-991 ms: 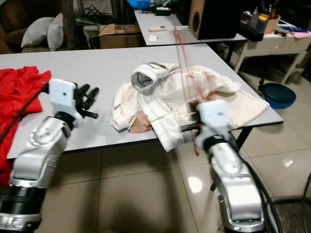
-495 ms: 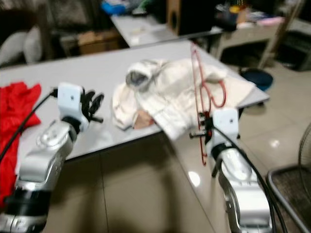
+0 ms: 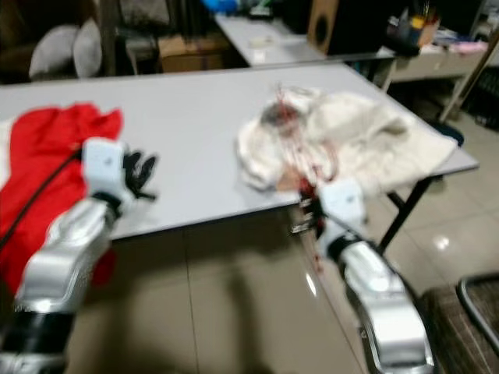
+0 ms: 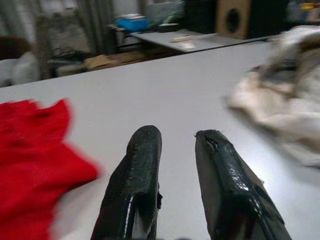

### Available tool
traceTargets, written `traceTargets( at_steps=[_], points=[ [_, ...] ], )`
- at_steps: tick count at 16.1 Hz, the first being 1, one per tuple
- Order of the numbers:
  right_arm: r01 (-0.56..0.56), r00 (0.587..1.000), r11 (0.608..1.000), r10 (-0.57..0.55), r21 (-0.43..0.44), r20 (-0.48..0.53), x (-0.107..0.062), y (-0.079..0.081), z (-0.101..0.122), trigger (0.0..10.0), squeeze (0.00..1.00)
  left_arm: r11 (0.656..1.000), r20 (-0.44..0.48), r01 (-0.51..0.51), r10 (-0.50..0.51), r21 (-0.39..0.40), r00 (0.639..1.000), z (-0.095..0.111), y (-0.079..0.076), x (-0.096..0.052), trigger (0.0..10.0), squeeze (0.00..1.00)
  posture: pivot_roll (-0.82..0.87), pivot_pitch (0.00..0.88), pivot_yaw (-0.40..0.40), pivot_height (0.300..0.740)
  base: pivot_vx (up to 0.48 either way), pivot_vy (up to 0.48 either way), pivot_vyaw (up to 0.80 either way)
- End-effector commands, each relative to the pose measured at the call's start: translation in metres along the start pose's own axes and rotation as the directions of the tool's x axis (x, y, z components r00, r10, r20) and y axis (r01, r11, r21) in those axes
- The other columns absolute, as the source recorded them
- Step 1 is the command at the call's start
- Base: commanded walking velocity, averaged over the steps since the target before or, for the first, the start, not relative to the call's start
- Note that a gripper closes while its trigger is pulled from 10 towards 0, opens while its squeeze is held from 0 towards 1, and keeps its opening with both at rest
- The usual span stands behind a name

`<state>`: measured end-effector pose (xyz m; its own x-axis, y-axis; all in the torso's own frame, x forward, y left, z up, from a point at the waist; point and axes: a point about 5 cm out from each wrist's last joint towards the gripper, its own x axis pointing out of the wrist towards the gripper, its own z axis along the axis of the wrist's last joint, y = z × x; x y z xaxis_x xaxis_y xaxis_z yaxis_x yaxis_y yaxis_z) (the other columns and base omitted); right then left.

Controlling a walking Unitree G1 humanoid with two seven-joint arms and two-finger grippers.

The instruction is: Hang hanger

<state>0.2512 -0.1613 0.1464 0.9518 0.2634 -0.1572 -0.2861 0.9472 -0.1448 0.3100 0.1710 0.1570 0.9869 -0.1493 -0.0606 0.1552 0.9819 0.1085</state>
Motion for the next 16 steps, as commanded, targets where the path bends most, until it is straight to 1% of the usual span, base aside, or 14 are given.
traceTargets(
  at_steps=[1,2,4,5,6,7,8,9,10,12,14,15,16],
  points=[
    [0.034,0.999,0.999,-0.034,-0.031,-0.008,-0.0008,-0.0077,-0.0035,10.0,0.0,1.0,0.025,0.006,-0.007,0.008,1.0,0.0073,-0.0046,0.0013,10.0,0.0,-0.07,0.0,0.003,0.74,0.0,0.364,0.0],
    [0.036,0.999,0.999,-0.037,-0.036,-0.009,-0.0005,-0.0082,-0.0039,10.0,0.0,1.0,0.025,0.005,-0.006,0.008,1.0,0.0073,-0.0046,0.0013,10.0,0.0,-0.07,0.0,0.003,0.74,0.0,0.364,0.0],
    [0.072,0.997,0.994,-0.075,-0.085,-0.026,0.0002,-0.0117,-0.0081,10.0,0.0,1.0,0.024,0.001,-0.001,0.007,1.0,0.0073,-0.0042,0.0018,10.0,0.0,-0.08,0.0,0.007,0.74,0.0,0.36,0.0],
    [0.073,0.997,0.994,-0.076,-0.083,-0.027,0.0001,-0.0117,-0.0087,10.0,0.0,1.0,0.017,-0.01,0.009,0.012,1.0,0.0072,-0.004,0.0021,10.0,0.0,-0.08,0.0,0.008,0.74,0.0,0.259,0.0],
    [0.076,0.997,0.994,-0.078,-0.077,-0.028,-0.0001,-0.0117,-0.009,10.0,0.0,1.0,-0.003,-0.003,0.003,0.012,1.0,0.0065,-0.0052,0.0027,10.0,0.0,-0.08,0.0,0.008,0.74,0.0,0.0,0.0],
    [0.08,0.996,0.994,-0.082,-0.073,-0.027,-0.0001,-0.0117,-0.0093,10.0,0.0,1.0,-0.007,0.008,-0.008,-0.009,1.0,0.0069,-0.0071,0.0034,10.0,0.03,-0.08,0.0,0.011,0.74,0.0,-0.48,0.0],
    [0.083,0.996,0.994,-0.085,-0.069,-0.024,-0.0001,-0.0117,-0.0095,10.0,0.0,0.999,0.0,0.009,-0.009,-0.031,1.0,0.0079,-0.0081,0.0037,10.0,0.15,-0.08,0.0,0.011,0.74,0.0,-0.48,0.0],
    [0.085,0.996,0.994,-0.086,-0.067,-0.021,-0.0002,-0.0115,-0.0099,10.0,0.0,0.994,0.025,0.028,-0.026,-0.102,0.999,0.0098,-0.0107,0.0027,10.0,1.0,-0.08,0.0,0.011,0.74,0.0,-0.3,0.0],
    [0.086,0.996,0.994,-0.088,-0.065,-0.02,-0.0002,-0.0115,-0.0101,10.0,0.0,0.99,0.043,0.056,-0.051,-0.128,0.998,0.0112,-0.0129,0.0012,10.0,1.0,-0.08,0.0,0.011,0.74,0.0,0.0,0.0],
    [0.092,0.995,0.994,-0.093,-0.051,-0.018,-0.0002,-0.0125,-0.0102,10.0,0.0,0.996,0.033,0.047,-0.045,-0.077,0.998,0.0096,-0.0121,0.001,10.0,1.0,-0.08,0.0,0.01,0.74,0.0,0.0,0.0],
    [0.092,0.996,0.994,-0.093,-0.054,-0.013,-0.0003,-0.0131,-0.0096,10.0,0.0,0.998,0.027,0.037,-0.036,-0.046,0.999,0.0085,-0.011,0.0013,10.0,1.0,-0.08,0.0,0.009,0.74,0.0,0.0,0.0],
    [0.091,0.996,0.994,-0.092,-0.066,-0.008,-0.0002,-0.0137,-0.0089,10.0,0.0,0.998,0.063,0.047,-0.044,-0.043,0.997,0.0109,-0.0114,0.0017,10.0,1.0,-0.08,0.0,0.007,0.74,0.0,0.0,0.0],
    [0.09,0.996,0.993,-0.09,-0.071,-0.008,-0.0001,-0.0137,-0.0087,10.0,0.0,0.996,0.077,0.049,-0.043,-0.072,0.996,0.012,-0.0114,0.0019,10.0,1.0,-0.08,0.0,0.007,0.74,0.0,0.0,0.0]
  ],
)
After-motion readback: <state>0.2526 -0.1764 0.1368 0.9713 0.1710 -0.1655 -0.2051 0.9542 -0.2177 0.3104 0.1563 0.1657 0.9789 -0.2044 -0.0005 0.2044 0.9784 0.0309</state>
